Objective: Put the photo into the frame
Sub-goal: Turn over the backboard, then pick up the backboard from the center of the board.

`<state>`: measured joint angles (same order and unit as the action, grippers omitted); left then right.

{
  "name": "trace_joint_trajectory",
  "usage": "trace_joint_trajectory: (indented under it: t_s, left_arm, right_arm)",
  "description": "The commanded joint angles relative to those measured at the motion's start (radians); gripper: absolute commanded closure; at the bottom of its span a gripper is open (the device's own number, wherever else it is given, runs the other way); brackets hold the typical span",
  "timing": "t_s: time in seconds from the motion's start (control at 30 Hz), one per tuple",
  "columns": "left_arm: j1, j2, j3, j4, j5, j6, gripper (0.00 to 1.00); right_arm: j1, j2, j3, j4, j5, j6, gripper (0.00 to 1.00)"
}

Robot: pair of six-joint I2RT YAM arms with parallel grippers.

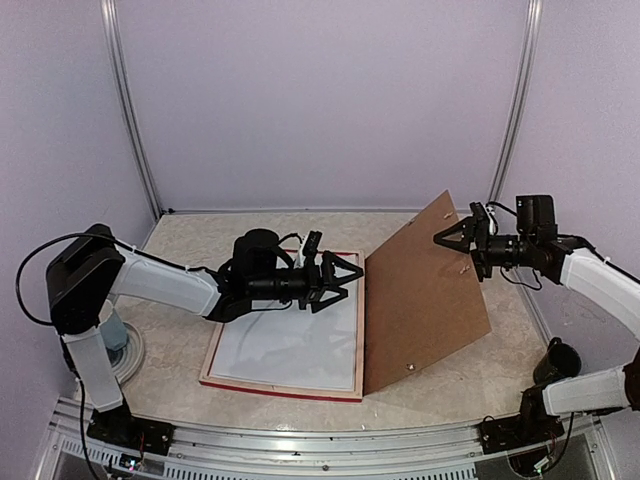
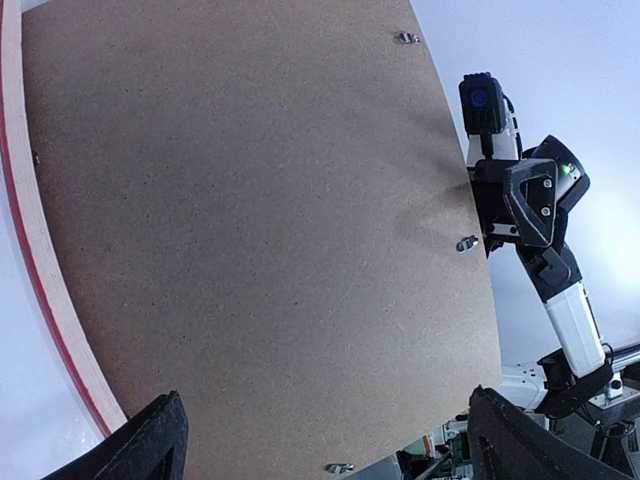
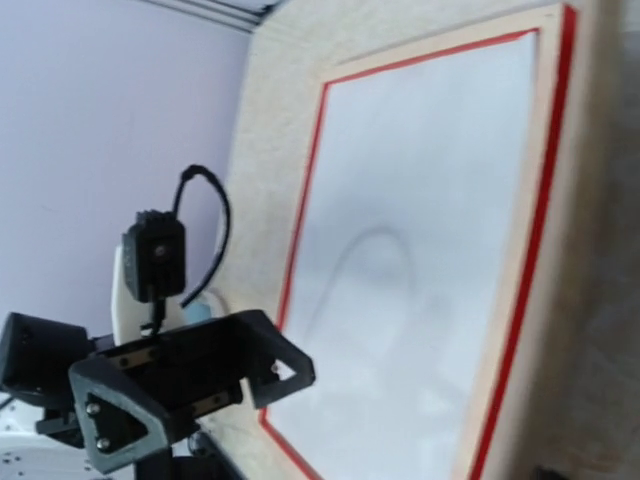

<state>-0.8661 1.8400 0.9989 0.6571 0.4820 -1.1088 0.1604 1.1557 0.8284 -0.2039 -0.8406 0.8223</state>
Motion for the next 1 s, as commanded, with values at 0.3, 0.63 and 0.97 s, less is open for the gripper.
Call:
trace_joint_trajectory:
  t_s: [0.3, 0.63, 0.97]
  left_arm:
    - [-0.019, -0.056, -0.035, -0.063, -0.025, 0.112, 0.05]
    - [-0.022, -0.112, 0.075, -0.417, -0.233, 0.361, 0.04]
    - [0.002, -0.179, -0.020, -0.476, -0.273, 0.402, 0.04]
  right_arm:
    - [-0.079, 0.053, 0.049, -0.219, -0.041, -0.219, 0.32]
    - [-0.107, 0.091, 0.049, -0.263, -0.048, -0.286, 0.51]
    - [-0.150, 0.126, -0.034, -0.189, -0.104, -0.306, 0.62]
